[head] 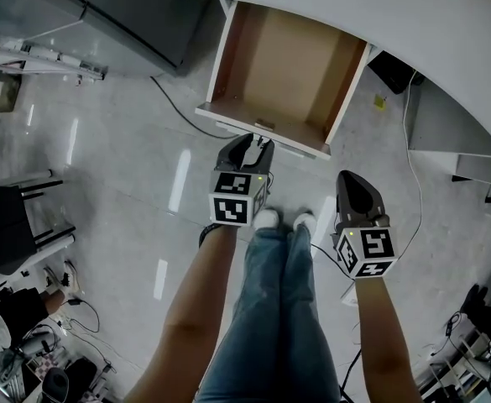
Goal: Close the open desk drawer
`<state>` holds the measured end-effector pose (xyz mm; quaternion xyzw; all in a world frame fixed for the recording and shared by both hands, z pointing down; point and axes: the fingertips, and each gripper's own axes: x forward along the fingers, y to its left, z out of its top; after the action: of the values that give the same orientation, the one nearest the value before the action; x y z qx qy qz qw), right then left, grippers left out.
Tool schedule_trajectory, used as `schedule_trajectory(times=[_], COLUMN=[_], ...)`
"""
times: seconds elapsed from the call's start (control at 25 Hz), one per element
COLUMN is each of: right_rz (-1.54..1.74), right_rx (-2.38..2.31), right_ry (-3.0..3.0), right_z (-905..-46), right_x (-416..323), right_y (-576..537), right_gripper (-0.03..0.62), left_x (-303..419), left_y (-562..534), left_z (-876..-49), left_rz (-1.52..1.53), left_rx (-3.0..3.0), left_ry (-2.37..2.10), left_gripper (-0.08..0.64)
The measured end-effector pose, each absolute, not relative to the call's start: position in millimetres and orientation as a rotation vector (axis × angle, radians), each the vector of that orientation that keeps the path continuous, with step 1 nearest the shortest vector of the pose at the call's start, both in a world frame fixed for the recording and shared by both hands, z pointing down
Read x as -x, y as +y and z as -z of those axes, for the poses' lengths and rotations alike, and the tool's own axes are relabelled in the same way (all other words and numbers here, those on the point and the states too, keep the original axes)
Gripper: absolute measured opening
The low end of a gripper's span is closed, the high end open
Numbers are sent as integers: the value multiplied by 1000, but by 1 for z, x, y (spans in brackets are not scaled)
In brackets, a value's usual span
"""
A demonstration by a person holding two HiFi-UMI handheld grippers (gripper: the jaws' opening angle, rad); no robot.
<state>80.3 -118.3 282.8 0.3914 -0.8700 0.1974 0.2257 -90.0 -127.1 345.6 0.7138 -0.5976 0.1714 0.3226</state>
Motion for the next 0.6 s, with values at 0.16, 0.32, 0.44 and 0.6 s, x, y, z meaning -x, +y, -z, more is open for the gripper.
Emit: schedule_trajectory(times=[0.16, 0.32, 0.44, 0.6], right_rz=[-552, -551, -557, -567], right_rx=[-1082, -1085, -1089, -1087], right_ry=[-2404, -2398, -2391, -2387], right_z=[-285, -290, -293, -294], right_x=[-80, -83, -84, -86], right_y=[-122, -123, -122, -118], right_gripper=[-3, -3, -3, -3], left_x=[88, 87, 90, 90], left_y=[-136, -139, -139, -139], left_z=[-354, -354, -354, -354], left_rz=[-515, -550, -557, -576], left_rx=[-1899, -1922, -1908, -1905], left_ry=[-1573, -1602, -1622, -1615], left_gripper=[166, 121, 84, 84])
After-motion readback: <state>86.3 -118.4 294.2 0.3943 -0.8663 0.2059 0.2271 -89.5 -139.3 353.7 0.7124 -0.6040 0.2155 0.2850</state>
